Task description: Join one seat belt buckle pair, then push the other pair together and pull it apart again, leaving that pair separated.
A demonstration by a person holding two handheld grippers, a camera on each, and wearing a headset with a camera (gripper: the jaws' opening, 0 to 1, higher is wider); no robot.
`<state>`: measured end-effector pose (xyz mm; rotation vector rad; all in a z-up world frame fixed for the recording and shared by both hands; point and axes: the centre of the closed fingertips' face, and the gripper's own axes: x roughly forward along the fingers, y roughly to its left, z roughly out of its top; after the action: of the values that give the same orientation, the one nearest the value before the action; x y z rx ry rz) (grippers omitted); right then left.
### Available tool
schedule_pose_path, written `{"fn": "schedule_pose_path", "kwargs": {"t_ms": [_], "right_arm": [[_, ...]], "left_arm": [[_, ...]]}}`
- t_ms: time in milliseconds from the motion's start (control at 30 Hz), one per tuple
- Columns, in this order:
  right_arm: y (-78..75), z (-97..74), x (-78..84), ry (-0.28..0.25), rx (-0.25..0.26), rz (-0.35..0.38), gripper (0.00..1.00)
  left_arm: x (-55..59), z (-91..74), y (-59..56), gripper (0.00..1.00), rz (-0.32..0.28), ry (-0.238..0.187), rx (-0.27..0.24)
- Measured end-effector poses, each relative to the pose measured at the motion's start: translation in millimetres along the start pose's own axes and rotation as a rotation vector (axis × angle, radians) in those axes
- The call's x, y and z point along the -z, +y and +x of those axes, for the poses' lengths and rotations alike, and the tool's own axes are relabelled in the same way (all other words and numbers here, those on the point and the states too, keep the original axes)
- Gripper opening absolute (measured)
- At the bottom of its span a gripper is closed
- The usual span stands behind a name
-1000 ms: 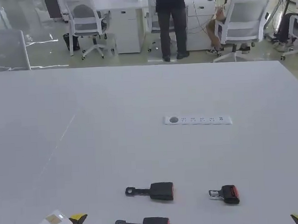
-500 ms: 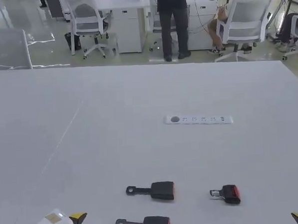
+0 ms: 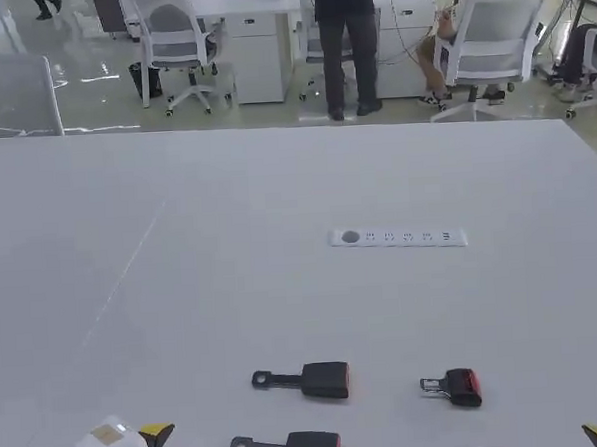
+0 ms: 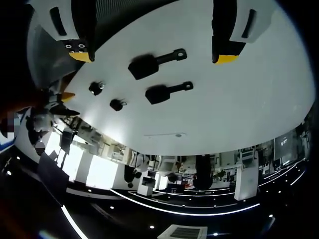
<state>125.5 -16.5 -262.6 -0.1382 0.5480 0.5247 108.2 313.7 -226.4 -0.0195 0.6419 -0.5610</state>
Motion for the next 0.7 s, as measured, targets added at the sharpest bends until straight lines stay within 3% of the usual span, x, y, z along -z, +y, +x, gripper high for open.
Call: {"fn": "schedule_pose_path", "kwargs": {"t_ms": [700], "right_arm": [[-0.7,4.3,-0.7,0.007,-0.008,-0.001,0.99]], "left_arm": [[2.0,2.2,6.5,0.98,-0.008,0.002,-0.003]]}}
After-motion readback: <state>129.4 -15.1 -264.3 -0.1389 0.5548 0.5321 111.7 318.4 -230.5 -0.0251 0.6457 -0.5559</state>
